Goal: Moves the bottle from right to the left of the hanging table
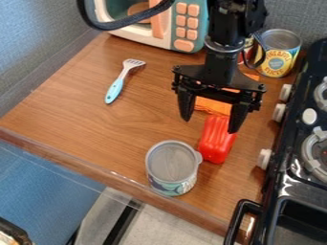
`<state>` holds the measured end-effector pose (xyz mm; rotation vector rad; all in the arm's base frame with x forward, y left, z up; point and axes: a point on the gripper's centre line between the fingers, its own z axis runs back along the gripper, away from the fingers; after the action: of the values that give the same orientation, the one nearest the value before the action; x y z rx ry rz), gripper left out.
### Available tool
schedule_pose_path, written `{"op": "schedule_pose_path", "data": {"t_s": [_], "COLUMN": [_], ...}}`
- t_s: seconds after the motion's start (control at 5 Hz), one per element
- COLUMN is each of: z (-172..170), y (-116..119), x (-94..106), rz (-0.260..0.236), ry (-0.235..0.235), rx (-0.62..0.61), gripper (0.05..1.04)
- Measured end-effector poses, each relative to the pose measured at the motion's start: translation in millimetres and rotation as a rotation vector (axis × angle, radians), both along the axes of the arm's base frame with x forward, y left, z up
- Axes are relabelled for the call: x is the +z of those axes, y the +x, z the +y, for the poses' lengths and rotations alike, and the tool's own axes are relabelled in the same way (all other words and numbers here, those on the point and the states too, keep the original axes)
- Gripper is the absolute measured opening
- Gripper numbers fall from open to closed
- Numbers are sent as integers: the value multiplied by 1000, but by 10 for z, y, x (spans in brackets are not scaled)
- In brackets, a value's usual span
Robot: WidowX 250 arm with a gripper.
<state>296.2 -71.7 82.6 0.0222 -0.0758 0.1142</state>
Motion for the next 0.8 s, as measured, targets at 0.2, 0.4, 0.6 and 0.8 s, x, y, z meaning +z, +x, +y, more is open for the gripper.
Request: {"op": "schedule_pose_path", "data": {"t_s": [0.2,0.4,0.6,0.8], "z": [-3,-160,-376,-558], "y": [-21,-242,-419,-529], "x": [-79,-198,-137,-196], "rz": [25,56,13,8], "ry": [1,-15,-61,-92], "rx": [4,-43,-103,-164], "gripper": [1001,1001,1001,1001]}}
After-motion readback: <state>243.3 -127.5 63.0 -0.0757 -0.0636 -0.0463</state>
